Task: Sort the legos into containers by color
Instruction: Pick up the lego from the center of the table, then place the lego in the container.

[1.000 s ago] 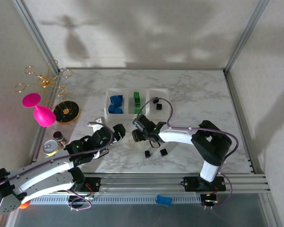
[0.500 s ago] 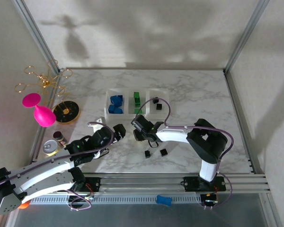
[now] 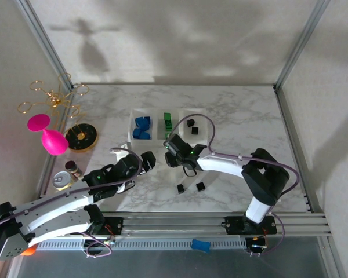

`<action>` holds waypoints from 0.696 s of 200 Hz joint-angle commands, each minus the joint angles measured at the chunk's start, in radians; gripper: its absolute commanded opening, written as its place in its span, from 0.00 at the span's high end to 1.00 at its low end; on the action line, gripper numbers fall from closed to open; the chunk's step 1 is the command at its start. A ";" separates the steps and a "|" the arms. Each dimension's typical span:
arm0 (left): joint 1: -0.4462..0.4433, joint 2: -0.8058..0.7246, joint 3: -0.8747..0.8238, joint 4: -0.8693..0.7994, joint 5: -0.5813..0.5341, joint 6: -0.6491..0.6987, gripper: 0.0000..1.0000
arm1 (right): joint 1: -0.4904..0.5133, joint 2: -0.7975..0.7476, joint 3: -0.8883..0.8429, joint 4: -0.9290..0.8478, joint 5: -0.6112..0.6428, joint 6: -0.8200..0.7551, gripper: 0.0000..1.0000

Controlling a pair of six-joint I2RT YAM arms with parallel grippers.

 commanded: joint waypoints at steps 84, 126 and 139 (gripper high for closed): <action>0.007 0.153 0.144 0.102 -0.013 0.093 0.00 | -0.289 0.055 0.191 -0.026 0.080 -0.070 0.63; 0.018 0.211 0.180 0.129 -0.009 0.114 0.00 | -0.334 0.180 0.301 -0.008 0.083 -0.089 0.63; 0.024 0.221 0.185 0.137 -0.004 0.115 0.00 | -0.345 0.213 0.327 -0.009 0.084 -0.087 0.63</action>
